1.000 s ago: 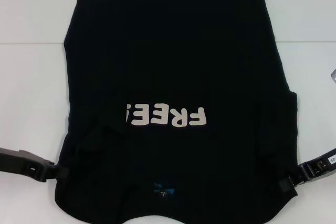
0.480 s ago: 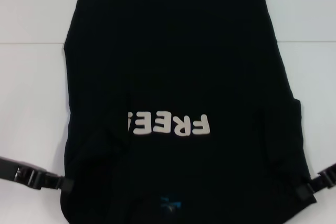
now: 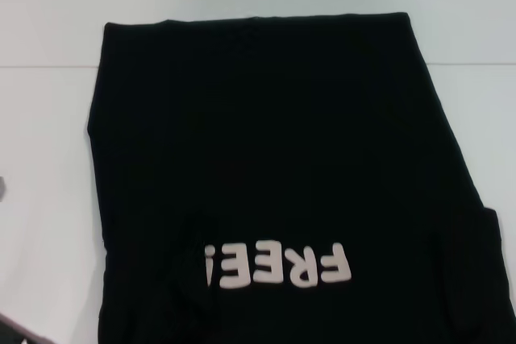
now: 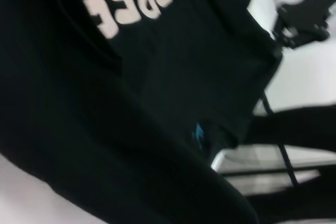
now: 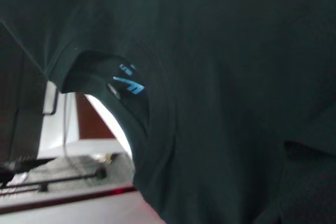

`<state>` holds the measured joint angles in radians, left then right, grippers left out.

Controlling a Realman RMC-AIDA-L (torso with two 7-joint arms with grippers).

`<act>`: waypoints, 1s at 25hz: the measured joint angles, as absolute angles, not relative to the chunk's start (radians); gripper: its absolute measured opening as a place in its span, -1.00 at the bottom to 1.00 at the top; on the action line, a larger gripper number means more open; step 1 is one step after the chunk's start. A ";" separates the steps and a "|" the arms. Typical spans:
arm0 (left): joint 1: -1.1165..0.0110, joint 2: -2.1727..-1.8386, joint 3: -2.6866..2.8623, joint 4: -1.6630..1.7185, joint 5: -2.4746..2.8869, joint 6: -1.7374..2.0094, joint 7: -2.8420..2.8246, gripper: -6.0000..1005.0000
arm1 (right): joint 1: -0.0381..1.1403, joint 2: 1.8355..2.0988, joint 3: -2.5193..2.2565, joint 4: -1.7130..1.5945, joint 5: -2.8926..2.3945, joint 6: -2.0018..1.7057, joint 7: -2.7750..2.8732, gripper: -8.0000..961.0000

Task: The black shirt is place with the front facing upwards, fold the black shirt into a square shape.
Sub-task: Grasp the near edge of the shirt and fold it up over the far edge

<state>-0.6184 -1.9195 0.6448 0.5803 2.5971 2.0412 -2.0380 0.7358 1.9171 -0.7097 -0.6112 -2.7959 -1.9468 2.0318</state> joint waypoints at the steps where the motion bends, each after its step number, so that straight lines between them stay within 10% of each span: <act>1: -0.621 -1.922 0.665 0.571 2.597 2.044 -2.036 -0.94 | 0.733 1.920 -0.712 -0.610 -2.797 -1.951 2.024 -0.93; 25: -0.683 -1.896 0.201 0.573 2.394 1.482 -2.265 -0.94 | 0.669 1.867 -0.263 -0.528 -2.346 -1.510 2.142 -0.93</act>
<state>-0.6830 -1.8964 0.2007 0.5730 2.3939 1.4818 -2.2653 0.6687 1.8666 -0.2629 -0.5279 -2.3458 -1.5104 2.1416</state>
